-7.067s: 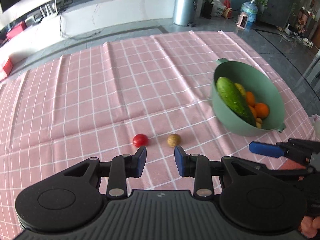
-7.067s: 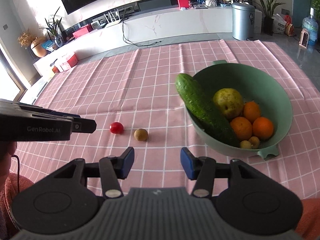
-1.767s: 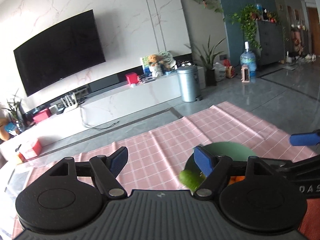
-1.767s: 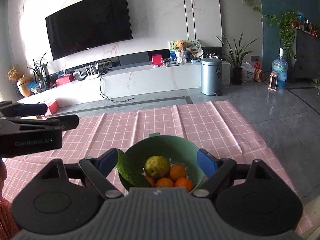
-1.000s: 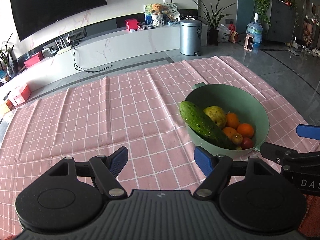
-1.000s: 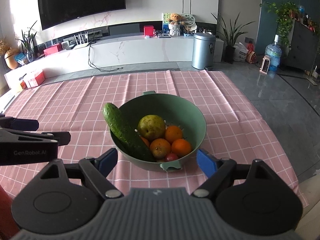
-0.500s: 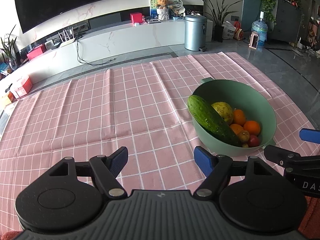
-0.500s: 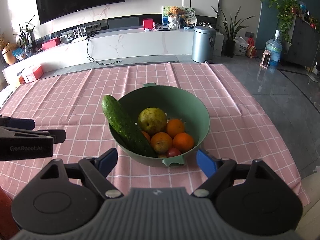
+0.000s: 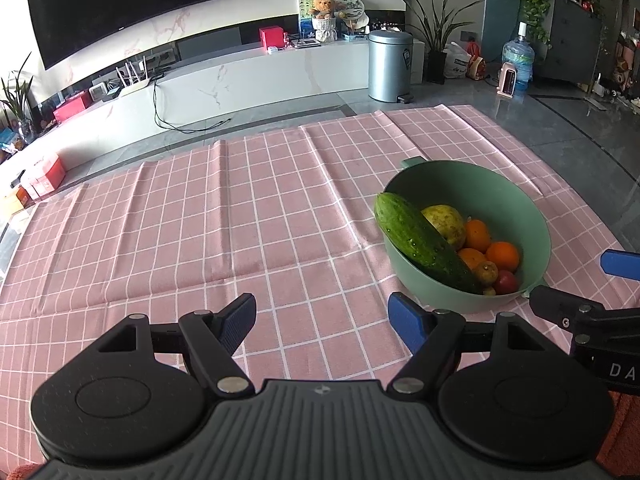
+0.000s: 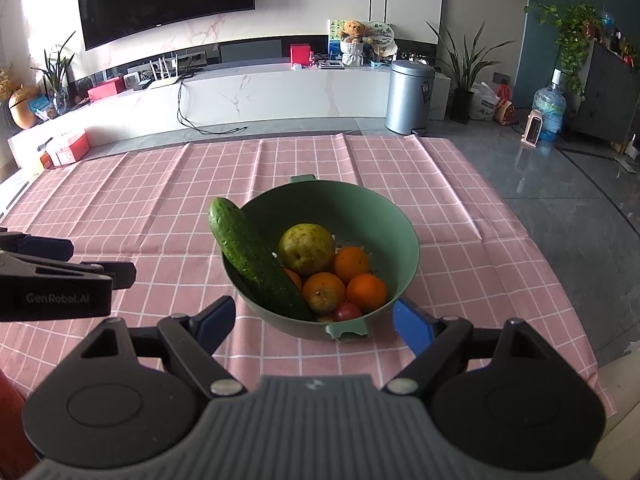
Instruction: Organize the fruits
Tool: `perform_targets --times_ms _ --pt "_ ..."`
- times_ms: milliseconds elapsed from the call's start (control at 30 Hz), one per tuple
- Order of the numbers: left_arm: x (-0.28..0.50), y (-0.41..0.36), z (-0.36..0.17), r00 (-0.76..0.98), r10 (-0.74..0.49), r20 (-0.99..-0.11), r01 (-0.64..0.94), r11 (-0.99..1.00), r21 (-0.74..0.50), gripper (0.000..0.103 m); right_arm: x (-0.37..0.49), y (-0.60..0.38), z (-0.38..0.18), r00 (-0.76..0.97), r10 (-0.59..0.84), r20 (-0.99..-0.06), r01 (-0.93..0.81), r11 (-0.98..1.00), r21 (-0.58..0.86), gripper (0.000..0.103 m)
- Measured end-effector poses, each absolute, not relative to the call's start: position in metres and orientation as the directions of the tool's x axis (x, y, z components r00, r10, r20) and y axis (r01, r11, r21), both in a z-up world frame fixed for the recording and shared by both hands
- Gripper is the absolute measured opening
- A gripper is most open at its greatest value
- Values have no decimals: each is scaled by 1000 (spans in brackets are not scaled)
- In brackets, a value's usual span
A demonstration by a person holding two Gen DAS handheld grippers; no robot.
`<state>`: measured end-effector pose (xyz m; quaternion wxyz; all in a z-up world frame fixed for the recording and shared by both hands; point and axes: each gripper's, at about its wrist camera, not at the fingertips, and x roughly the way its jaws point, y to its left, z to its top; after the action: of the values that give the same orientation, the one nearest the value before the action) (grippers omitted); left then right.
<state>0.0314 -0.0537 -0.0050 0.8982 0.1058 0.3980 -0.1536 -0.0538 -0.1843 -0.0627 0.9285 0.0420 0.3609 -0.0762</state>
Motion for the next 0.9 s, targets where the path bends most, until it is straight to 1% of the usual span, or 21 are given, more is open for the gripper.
perform_targets --times_ms 900 --pt "28 -55 0 640 -192 -744 366 927 76 88 -60 -184 -58 732 -114 -672 174 985 21 83"
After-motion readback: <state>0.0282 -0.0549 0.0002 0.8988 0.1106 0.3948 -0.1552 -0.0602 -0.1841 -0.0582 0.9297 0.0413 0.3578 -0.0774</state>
